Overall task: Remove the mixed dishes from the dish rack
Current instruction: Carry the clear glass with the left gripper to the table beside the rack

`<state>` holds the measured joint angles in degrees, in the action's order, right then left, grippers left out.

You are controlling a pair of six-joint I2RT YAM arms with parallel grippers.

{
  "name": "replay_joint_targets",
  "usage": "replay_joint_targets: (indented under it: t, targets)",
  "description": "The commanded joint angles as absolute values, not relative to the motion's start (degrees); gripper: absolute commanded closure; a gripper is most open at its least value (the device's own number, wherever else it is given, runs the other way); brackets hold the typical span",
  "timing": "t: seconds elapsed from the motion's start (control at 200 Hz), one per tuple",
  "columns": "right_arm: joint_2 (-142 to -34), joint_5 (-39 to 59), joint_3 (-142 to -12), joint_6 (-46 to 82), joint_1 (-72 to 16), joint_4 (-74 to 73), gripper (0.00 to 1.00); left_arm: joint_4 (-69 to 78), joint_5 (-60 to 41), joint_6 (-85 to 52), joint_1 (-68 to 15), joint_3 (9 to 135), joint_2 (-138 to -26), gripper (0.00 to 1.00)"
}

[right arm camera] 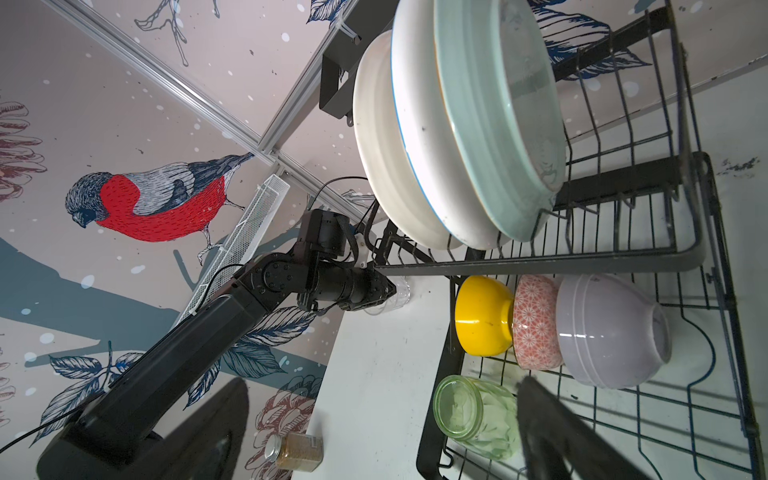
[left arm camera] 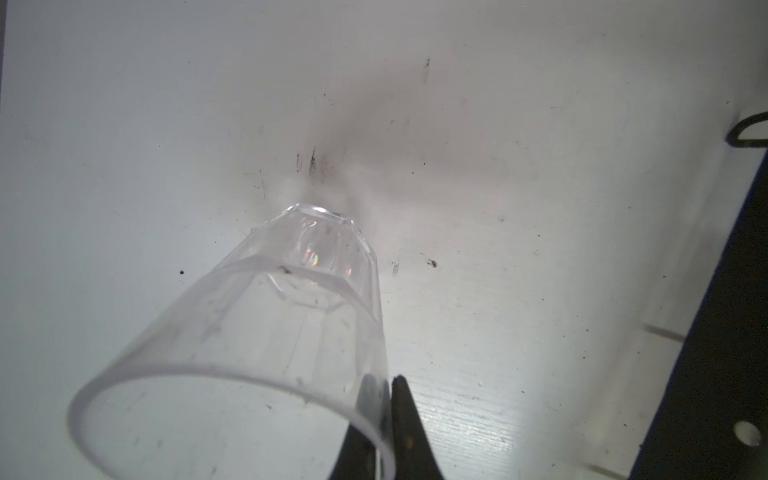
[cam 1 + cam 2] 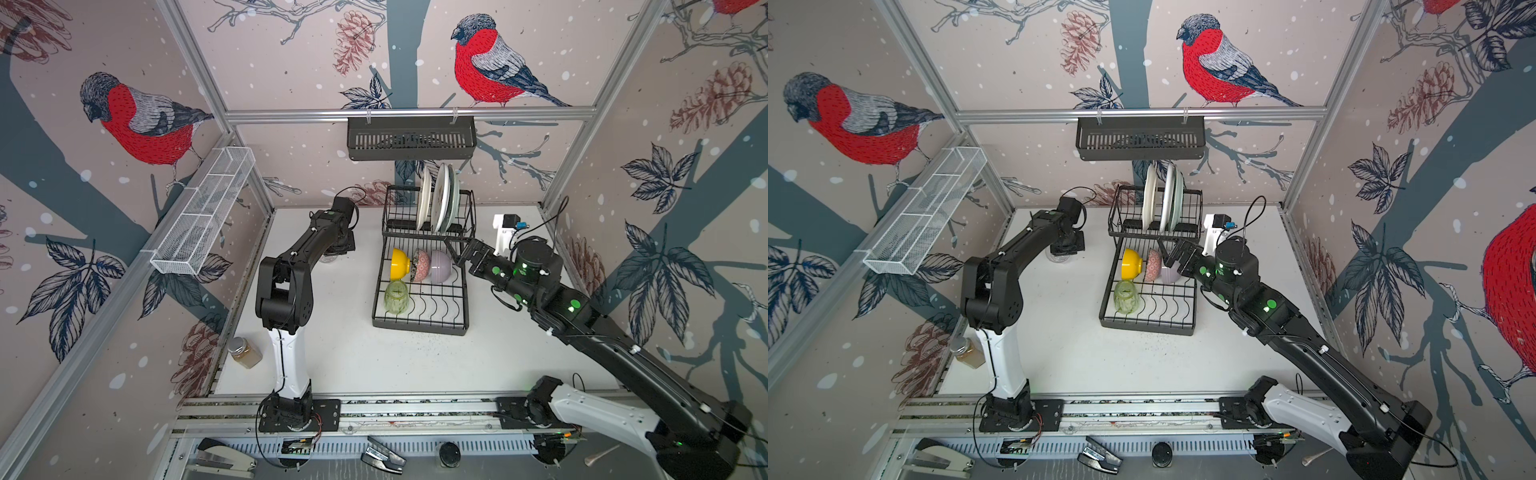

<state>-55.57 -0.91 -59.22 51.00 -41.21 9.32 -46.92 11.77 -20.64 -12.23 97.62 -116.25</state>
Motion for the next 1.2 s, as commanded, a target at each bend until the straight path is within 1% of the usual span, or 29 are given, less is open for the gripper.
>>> replay_joint_targets:
  t: [0.0, 0.385, 0.43, 0.555, 0.705, 0.82, 0.94, 1.036, 1.066, 1.081, 1.111, 1.166, 1.196]
  targets:
    - [-55.28, -1.94, -59.05, 51.85, -41.22, 8.13, 0.01, -48.42, 11.61, -19.78, -11.84, 98.78, -117.19, 1.00]
    - [-56.51, -0.38, -59.30, 53.26, -39.98, 6.84, 0.01, -49.31, 12.83, -19.60, -11.52, 100.82, -118.91, 1.00]
    - [-56.53, -0.61, -59.43, 53.55, -39.99, 7.19, 0.01, -49.26, 12.83, -19.61, -11.43, 100.81, -118.82, 0.90]
    - [-56.43, -0.92, -59.58, 53.78, -40.01, 7.14, 0.00, -49.22, 13.51, -19.51, -11.25, 101.01, -119.00, 0.71]
    - [-56.77, -1.32, -60.03, 54.05, -39.98, 7.75, 0.01, -49.39, 13.73, -19.51, -11.16, 101.25, -119.13, 0.60]
    - [-56.69, -1.34, -59.94, 54.38, -39.82, 7.95, 0.01, -49.33, 14.38, -19.65, -11.16, 101.34, -118.83, 0.58]
    - [-56.45, -1.37, -59.68, 54.67, -39.66, 7.90, 0.01, -49.27, 14.94, -19.70, -11.15, 101.25, -118.14, 0.52]
    - [-56.17, -1.57, -59.51, 54.82, -39.55, 7.84, 0.01, -49.22, 15.07, -19.70, -11.16, 101.13, -117.56, 0.41]
    - [-56.09, -1.58, -59.57, 54.93, -39.48, 7.88, 0.00, -49.14, 15.20, -19.69, -11.16, 101.08, -117.37, 0.39]
    - [-56.08, -1.58, -59.58, 54.96, -39.47, 7.98, 0.01, -49.15, 15.20, -19.78, -11.14, 101.02, -117.27, 0.36]
    - [-55.91, -1.57, -59.59, 54.93, -39.47, 8.00, 0.00, -49.13, 15.25, -19.78, -11.15, 100.90, -117.16, 0.33]
    - [-55.57, -2.05, -59.38, 55.17, -39.47, 8.08, 0.00, -49.05, 15.47, -19.78, -11.16, 100.60, -116.75, 0.20]
    - [-55.30, -2.30, -59.10, 55.21, -39.46, 7.79, 0.00, -49.04, 15.61, -19.70, -11.16, 100.47, -116.56, 0.18]
